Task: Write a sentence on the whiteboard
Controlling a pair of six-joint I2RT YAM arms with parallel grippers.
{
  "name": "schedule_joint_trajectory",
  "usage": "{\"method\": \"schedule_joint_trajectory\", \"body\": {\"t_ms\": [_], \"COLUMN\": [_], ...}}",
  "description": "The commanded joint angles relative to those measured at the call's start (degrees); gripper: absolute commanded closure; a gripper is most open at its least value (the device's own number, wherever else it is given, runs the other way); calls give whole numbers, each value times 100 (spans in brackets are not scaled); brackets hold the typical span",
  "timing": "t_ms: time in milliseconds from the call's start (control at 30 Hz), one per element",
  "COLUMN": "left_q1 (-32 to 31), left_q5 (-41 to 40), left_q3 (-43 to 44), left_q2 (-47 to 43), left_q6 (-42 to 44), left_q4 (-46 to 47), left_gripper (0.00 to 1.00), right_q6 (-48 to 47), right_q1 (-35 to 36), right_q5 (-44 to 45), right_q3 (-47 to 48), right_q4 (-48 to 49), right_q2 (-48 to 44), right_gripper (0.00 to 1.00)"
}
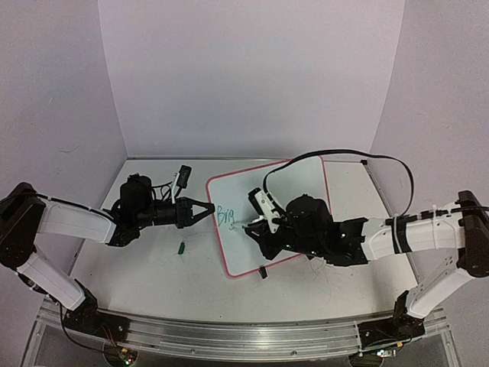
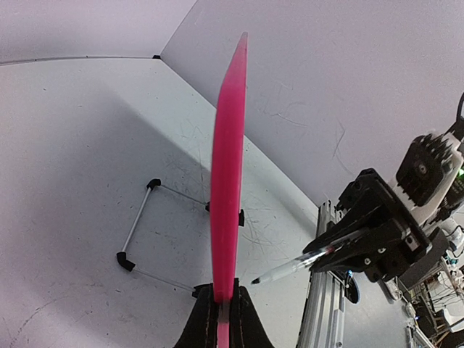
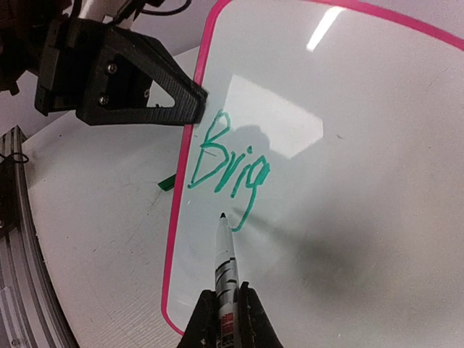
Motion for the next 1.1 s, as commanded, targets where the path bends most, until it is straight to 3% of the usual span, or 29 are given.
{"method": "schedule_joint_trajectory", "body": {"t_ms": [0,400,1067], "left_q1": [-7,-7,-13], "left_q5": [5,-6,-5], "left_q3": [113,94,138], "left_q2": [-178,-226,-173], "left_q6": [138,116,112], "left_q4": [109,96,85], "left_gripper": [100,100,100], "right_q6": [-213,-397,-490], "right_q1": [-101,-216,-212], "right_q5": [243,353,324], "right_q3": [-88,437,356], "right_q4": [404,288,325], "right_q2": [-518,-63,-131], "right_gripper": [100,100,100]}}
